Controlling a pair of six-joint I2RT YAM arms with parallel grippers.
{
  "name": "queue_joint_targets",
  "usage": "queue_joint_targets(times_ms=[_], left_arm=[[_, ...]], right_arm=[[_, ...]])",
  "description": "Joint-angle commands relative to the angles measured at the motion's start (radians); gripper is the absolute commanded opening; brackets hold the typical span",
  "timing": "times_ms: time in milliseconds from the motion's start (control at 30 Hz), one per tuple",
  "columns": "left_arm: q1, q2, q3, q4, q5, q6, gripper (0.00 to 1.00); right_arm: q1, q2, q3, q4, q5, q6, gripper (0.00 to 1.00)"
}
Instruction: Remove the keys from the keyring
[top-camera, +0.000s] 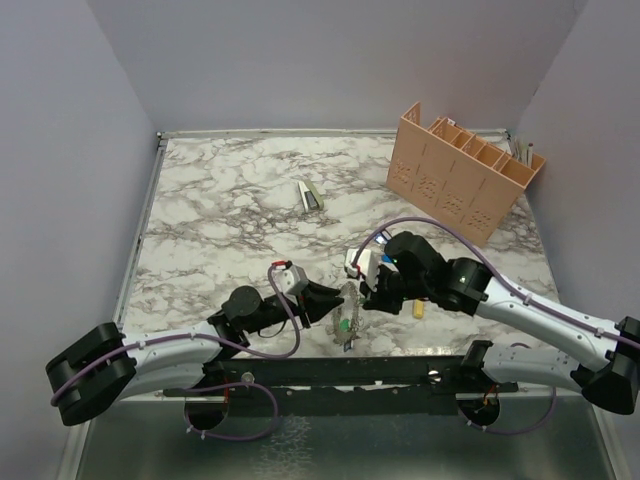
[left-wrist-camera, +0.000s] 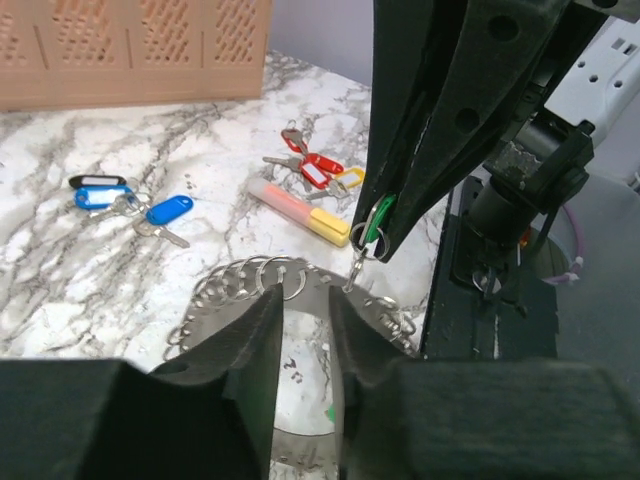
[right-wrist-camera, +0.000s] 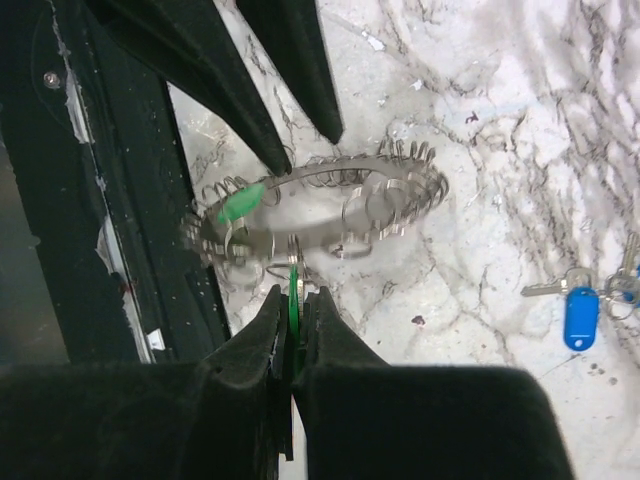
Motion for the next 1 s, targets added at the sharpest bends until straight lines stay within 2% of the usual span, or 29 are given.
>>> queue_joint_targets(times_ms=[0,100,233,700,967], left_arm=[[0.006,-0.029,0.001,0.034,0.005,0.078,0.30],[0.006,-0.035,0.010,0.034,0.011,0.145,0.38],[0.006,-0.016,0.031,0.033,0.055,0.206,0.41],[0.013,0.155,0.134,0.023,0.283,0.354,0.44],[0.028,0.237,0.200,0.006,0.404,0.362,0.39]], right_arm=[[0.000,0.032,0.086,-0.069,0.030,-0.131,0.01],[0.000,0.072,0.126,-0.127,0.019,-0.198,0.01],[-0.001,0.099,0.151,-0.155,0.014,-0.245,0.01],[0.000,0.125,0.198,-0.222,-0.021,-0.369,0.01],[-0.001,0.137,0.209,-0.231,-0.031,-0.378,0.01]])
